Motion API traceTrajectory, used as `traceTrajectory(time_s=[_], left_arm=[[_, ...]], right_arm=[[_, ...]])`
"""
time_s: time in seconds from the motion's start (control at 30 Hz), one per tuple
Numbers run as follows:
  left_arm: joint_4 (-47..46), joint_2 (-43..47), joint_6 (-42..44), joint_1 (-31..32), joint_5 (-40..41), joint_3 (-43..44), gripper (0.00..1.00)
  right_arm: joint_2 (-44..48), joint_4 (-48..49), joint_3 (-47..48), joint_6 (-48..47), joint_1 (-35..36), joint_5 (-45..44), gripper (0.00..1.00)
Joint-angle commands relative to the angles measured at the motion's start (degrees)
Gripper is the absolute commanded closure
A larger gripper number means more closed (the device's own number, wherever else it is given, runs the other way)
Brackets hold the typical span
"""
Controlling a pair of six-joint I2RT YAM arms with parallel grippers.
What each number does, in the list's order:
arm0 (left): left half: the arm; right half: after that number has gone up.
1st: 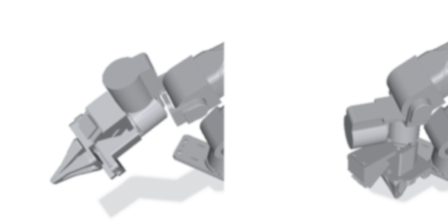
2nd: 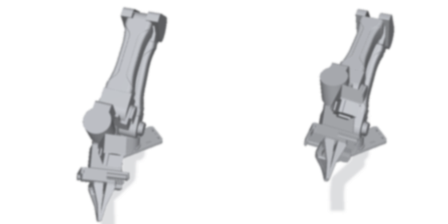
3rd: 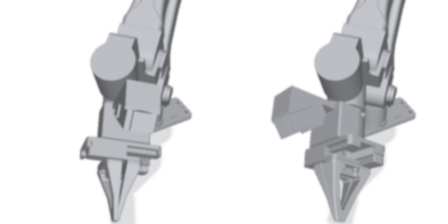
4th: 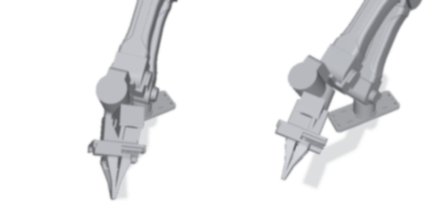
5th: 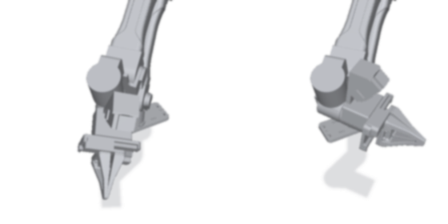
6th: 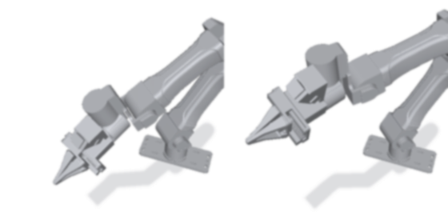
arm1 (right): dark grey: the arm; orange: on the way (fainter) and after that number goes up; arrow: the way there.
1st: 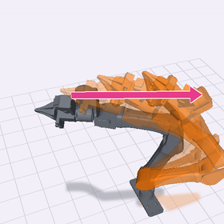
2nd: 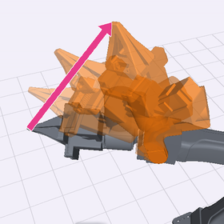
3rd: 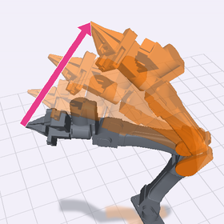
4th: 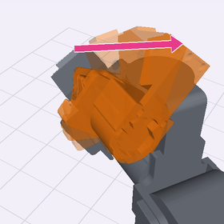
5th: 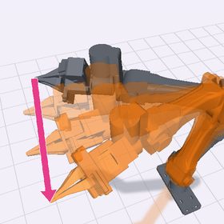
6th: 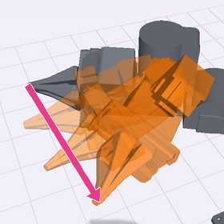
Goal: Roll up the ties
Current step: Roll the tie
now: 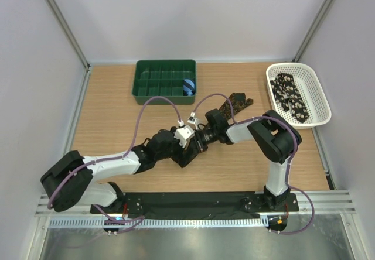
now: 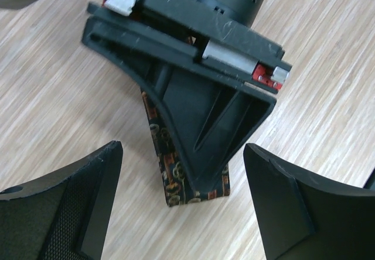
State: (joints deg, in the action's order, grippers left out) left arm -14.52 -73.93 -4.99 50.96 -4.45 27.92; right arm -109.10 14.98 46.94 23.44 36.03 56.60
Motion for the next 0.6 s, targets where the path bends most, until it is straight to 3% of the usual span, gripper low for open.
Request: traceTrajectory(time_s=[0.0, 0.1, 0.27, 0.4, 0.57], left_arm=[[2.4, -3.4, 2.8, 1.1, -1.5, 4.9, 0.13], [4.9, -6.7, 2.9, 1.7, -1.2, 7.2, 0.14], [5.9, -10.4, 2.2, 2.1, -0.5, 8.6, 0.26], [5.3, -11.4, 2.4, 2.1, -2.5, 8.0, 0.28], [5.6, -13.2, 2.5, 2.1, -2.7, 8.2, 0.42]], right_arm=[[-2.2, 1.7, -1.8, 0.3, -0.5, -2.0, 0.99], [-2.1, 1.6, -1.9, 0.1, -0.8, -1.8, 0.99], [-1.9, 1.1, -1.9, 0.1, -1.1, -1.9, 0.99], [-2.2, 1.0, -1.9, 0.1, -1.5, -1.8, 0.99], [-2.3, 1.5, -2.2, 0.7, -2.2, -1.4, 0.99]])
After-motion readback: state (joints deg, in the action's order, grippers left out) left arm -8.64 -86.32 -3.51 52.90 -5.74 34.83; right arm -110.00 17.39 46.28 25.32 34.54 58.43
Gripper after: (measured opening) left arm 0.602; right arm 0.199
